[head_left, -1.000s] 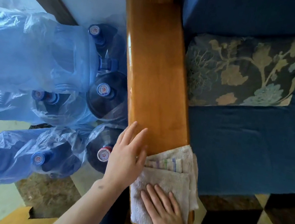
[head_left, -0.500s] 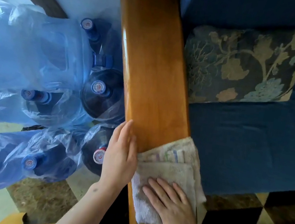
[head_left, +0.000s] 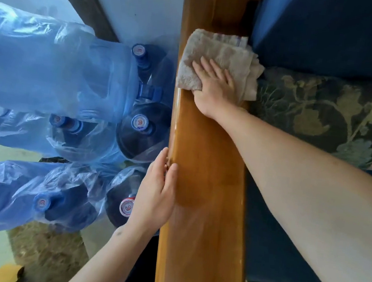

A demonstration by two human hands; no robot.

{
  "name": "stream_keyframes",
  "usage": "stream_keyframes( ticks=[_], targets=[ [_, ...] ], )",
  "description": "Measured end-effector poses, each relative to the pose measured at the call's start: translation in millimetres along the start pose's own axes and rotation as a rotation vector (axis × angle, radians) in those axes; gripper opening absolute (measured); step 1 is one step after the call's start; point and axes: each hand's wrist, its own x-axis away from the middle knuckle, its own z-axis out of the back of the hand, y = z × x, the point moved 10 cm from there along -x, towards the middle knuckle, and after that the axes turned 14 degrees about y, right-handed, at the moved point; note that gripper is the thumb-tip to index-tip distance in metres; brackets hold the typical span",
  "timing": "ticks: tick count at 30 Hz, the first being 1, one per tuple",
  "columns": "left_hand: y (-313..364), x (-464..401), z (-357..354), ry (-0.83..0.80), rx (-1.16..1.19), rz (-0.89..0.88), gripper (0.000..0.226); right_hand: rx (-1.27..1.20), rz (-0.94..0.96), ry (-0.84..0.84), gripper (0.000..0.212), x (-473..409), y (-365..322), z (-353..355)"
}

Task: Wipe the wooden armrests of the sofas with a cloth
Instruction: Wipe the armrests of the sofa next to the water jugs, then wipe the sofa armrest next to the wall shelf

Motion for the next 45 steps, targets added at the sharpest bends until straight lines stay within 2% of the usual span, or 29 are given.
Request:
stream_keyframes(
  ticks=[4, 7, 10, 12, 15, 19, 21, 22, 24, 26, 28, 30, 33, 36, 37, 40, 42, 44, 45],
  targets=[
    [-4.6, 18.2, 4.6, 0.009, 0.042, 0.052, 0.053, -0.023, 0.081, -0.034, 0.067, 88.0, -10.5, -2.8],
    [-8.3, 41.5, 6.6, -0.001, 0.082, 0.081, 0.039, -0.079, 0.080, -0.080, 0.071, 198.9, -17.9, -5.5],
    [-19.3, 71.9, 12.6, -0.028, 0.075, 0.080, 0.020, -0.126, 0.021, -0.124, 0.076, 317.7, -36.0, -18.5],
    [-30.6, 101.6, 12.5, -0.114, 0.059, 0.065, 0.020, -0.110, -0.085, -0.115, 0.072, 397.3, -49.9, -23.9],
    [-60.0, 126.8, 13.4, -0.192, -0.024, 0.087, 0.024, -0.185, -0.140, -0.134, 0.066, 479.3, -74.5, -37.6],
    [-71.2, 159.9, 11.6, -0.349, -0.153, 0.050, 0.045, -0.214, -0.173, -0.186, 0.066, 525.0, -93.3, -41.8],
    [-66.6, 169.1, 8.9, -0.417, -0.178, 0.019, 0.041, -0.262, -0.260, -0.176, 0.060, 524.4, -89.0, -35.3],
    [-62.2, 170.6, 8.7, -0.421, -0.175, 0.008, 0.037, -0.364, -0.330, -0.141, 0.056, 518.5, -85.1, -28.9],
    [-44.8, 173.0, 11.4, -0.397, -0.163, -0.024, 0.029, -0.749, -0.579, -0.048, 0.044, 509.3, -68.9, -10.8],
    [-23.5, 176.6, 11.1, -0.374, -0.156, -0.042, 0.035, -1.191, -0.881, 0.129, 0.034, 502.9, -45.4, 20.7],
    [17.6, 190.6, -3.0, -0.410, -0.104, -0.094, 0.045, -1.282, -1.212, 0.317, 0.023, 515.7, -3.4, 59.2],
    [66.4, 214.4, -27.8, -0.488, -0.079, -0.164, 0.047, -1.348, -1.475, 0.461, 0.025, 540.3, 33.3, 97.7],
    [154.1, 267.5, -86.6, -0.595, -0.096, -0.336, 0.040, -1.566, -1.676, 0.747, 0.031, 579.1, 86.9, 168.0],
    [237.1, 342.8, -148.9, -0.743, -0.069, -0.496, 0.039, -1.728, -1.691, 1.085, 0.040, 624.4, 138.2, 249.6],
    [269.5, 388.6, -179.1, -0.818, -0.070, -0.563, 0.039, -1.699, -1.688, 1.214, 0.044, 658.4, 169.4, 284.4],
    [352.0, 494.4, -232.9, -0.933, -0.024, -0.695, 0.040, -1.665, -1.648, 1.382, 0.053, 723.5, 232.7, 374.3],
    [409.8, 589.1, -266.3, -1.026, 0.016, -0.812, 0.037, -1.605, -1.563, 1.515, 0.057, 782.0, 278.9, 432.9],
    [456.1, 674.7, -288.9, -1.094, 0.077, -0.906, 0.029, -1.448, -1.444, 1.695, 0.050, 837.7, 321.5, 493.2],
    [475.7, 712.8, -297.6, -1.128, 0.114, -0.945, 0.025, -1.352, -1.357, 1.730, 0.044, 860.5, 338.6, 529.4]
  ],
)
